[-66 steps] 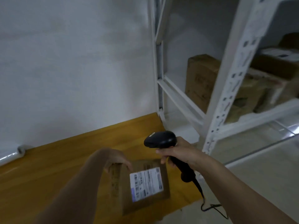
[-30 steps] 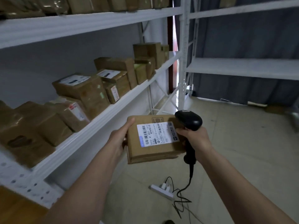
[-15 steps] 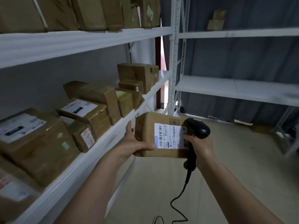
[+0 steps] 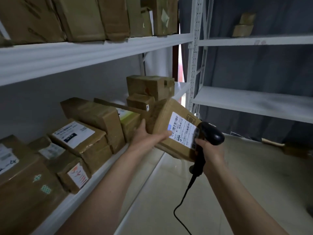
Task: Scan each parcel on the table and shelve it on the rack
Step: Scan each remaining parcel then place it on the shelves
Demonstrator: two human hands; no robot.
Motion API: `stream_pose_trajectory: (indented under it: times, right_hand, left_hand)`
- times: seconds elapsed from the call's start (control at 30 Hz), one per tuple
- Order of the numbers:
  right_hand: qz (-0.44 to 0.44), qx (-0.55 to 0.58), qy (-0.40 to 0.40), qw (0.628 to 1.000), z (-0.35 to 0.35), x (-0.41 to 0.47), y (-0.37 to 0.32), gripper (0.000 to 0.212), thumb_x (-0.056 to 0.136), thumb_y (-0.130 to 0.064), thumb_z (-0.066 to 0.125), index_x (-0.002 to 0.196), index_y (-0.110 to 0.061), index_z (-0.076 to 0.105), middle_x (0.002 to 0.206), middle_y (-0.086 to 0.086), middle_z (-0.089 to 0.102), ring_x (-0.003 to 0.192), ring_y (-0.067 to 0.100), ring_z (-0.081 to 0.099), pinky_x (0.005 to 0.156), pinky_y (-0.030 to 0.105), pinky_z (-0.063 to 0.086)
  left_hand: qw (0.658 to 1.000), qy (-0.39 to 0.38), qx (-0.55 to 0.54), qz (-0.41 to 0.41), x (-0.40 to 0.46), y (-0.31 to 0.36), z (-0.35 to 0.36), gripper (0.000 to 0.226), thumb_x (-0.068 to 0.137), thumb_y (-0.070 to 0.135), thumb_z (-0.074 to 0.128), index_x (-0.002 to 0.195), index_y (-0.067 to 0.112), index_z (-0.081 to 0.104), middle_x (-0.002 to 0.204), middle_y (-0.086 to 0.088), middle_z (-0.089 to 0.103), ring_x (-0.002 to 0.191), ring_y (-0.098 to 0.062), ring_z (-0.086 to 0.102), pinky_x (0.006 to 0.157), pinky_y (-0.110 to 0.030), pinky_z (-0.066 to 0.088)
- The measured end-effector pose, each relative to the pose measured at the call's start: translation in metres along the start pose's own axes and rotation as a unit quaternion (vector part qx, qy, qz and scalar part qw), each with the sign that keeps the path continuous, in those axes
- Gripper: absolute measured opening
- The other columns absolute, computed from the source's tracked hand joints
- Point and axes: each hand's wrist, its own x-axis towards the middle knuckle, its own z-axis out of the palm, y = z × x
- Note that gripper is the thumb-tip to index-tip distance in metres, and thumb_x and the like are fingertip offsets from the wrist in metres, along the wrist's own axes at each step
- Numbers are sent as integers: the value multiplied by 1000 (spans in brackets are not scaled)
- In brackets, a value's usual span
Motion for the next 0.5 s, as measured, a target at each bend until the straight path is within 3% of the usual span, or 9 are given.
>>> stream_pose_trajectory:
  times: [0.07, 0.17, 0.3, 0.4, 0.5]
  right_hand:
    - [7, 15, -5, 1000, 9, 23, -3, 17, 84, -5, 68, 98, -13, 64, 92, 6, 71, 86, 21, 68, 71, 37, 55]
    - [16, 30, -25, 999, 20, 64, -11, 20, 81, -4, 69, 100, -8, 66, 91, 9, 70, 85, 25, 67, 82, 42, 55]
    - [31, 48, -49, 997, 25, 136, -29, 14, 81, -4, 70, 93, -8, 65, 83, 7, 68, 73, 23, 64, 69, 36, 53]
    - [3, 48, -50, 998, 23, 196, -54, 11, 82, -4, 69, 88, -13, 66, 80, 3, 66, 71, 19, 62, 64, 30, 51]
    - [-4, 64, -63, 996, 25, 249, -83, 18, 82, -5, 69, 85, -22, 63, 86, 3, 66, 78, 19, 61, 75, 33, 53]
  left_hand:
    - [999, 20, 32, 8, 19, 7, 9, 121, 56, 51, 86, 152, 41, 13, 158, 1, 19, 141, -21, 30, 113, -44, 33]
    - [996, 81, 35, 30, 56, 19, 28, 111, 54, 47, 84, 147, 49, 23, 145, 0, 27, 127, -17, 41, 106, -35, 39]
    - [987, 154, 26, 39, 129, 50, 62, 97, 45, 53, 78, 135, 49, 41, 124, 3, 35, 115, -18, 49, 102, -35, 46]
    - [982, 187, -1, 30, 194, 83, 90, 91, 42, 59, 73, 129, 48, 47, 129, 4, 42, 114, -20, 52, 101, -42, 47]
    - [981, 184, -37, 40, 260, 118, 121, 78, 47, 59, 73, 120, 41, 54, 125, 6, 54, 101, -9, 57, 83, -27, 51]
